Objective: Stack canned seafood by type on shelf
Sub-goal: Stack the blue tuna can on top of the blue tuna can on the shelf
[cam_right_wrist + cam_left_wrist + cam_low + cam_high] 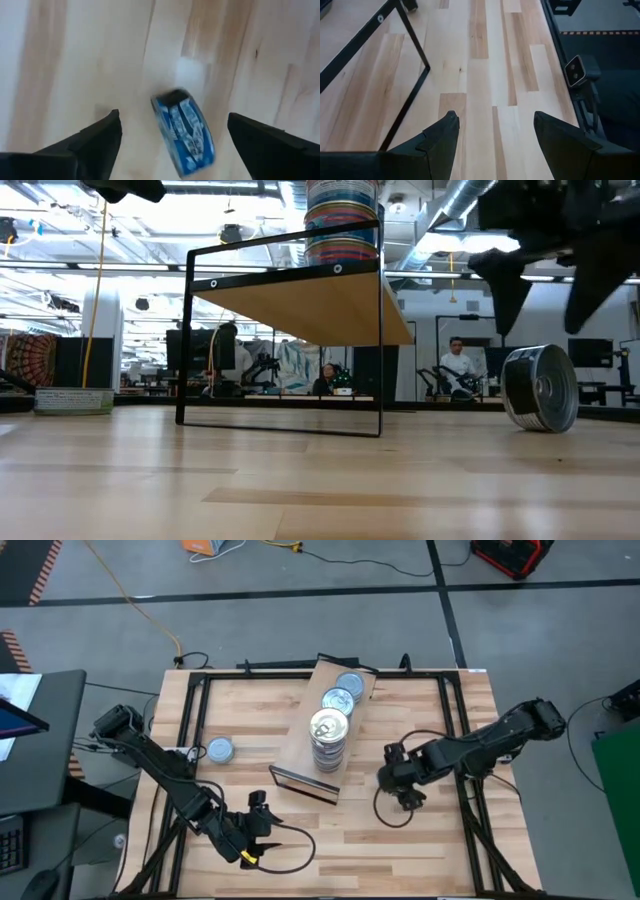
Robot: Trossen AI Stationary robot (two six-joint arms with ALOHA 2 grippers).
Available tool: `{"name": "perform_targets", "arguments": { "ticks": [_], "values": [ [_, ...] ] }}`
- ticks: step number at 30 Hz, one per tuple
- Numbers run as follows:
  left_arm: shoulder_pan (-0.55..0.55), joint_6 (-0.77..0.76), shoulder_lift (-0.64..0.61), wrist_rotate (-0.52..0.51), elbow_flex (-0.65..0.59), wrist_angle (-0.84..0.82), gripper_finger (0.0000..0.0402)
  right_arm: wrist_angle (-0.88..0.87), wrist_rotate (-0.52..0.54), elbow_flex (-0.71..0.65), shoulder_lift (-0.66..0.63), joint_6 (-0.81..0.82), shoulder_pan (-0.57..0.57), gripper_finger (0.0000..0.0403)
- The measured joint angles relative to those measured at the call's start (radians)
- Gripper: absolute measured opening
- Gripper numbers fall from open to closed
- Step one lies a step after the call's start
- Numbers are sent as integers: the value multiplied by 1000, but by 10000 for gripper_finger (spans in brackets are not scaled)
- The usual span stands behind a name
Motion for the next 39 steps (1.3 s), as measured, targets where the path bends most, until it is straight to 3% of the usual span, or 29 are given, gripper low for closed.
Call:
{"name": "perform_targets", "arguments": {
  "ticks": [7, 12, 18, 25, 29, 39],
  "values": [
    [0, -2, 0, 0, 0, -23, 249, -91, 0, 0, 66, -172, -63, 370],
    [0, -4, 0, 1, 0, -25, 249, -96, -4, 0, 147, -174, -98, 344],
    [-4, -15, 0, 12, 0, -45, 249, -106, -74, 0, 184, -156, -97, 271],
    [-4, -15, 0, 12, 0, -48, 249, -106, -88, 0, 107, -137, -98, 163],
    [-4, -15, 0, 12, 0, -48, 249, -86, -126, 0, 52, -90, -99, 162],
    [-4, -15, 0, 12, 0, -48, 249, -160, -135, 75, -125, 219, -141, 175]
  ]
}}
